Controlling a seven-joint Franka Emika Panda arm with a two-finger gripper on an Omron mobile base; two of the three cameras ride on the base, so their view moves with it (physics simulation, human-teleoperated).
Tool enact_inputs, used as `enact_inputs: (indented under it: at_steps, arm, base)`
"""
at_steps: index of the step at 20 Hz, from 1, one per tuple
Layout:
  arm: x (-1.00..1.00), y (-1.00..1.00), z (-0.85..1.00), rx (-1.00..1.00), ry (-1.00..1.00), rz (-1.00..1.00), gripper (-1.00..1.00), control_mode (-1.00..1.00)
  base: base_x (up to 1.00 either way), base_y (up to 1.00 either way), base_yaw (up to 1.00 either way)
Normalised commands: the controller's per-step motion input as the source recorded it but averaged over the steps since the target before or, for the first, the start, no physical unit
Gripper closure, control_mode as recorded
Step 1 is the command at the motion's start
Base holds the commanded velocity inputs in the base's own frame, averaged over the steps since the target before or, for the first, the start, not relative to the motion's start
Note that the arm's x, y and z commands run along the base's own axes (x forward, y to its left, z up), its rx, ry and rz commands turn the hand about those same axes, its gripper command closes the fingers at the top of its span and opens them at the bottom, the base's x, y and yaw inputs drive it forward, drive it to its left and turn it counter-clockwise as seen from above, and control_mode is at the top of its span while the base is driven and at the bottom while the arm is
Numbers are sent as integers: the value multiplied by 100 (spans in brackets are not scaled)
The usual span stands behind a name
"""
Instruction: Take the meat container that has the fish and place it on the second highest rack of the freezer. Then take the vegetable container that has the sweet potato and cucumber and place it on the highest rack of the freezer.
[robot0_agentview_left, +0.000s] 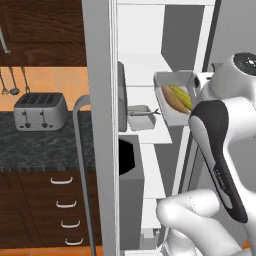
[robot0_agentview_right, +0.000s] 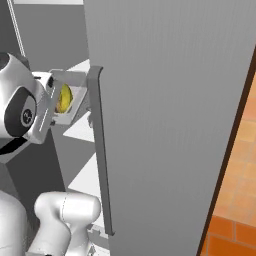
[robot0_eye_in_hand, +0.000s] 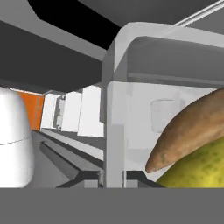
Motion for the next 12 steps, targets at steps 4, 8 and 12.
enact_inputs:
  at_steps: [4, 8, 12]
  arm:
    - [78, 1, 85, 10, -11, -1, 100, -100]
    - [75, 0, 66, 5, 0, 0, 100, -100]
    - [71, 0, 40, 0, 0, 0, 100, -100]
  base:
    - [0, 0, 0]
    - [0, 0, 0]
    - [0, 0, 0]
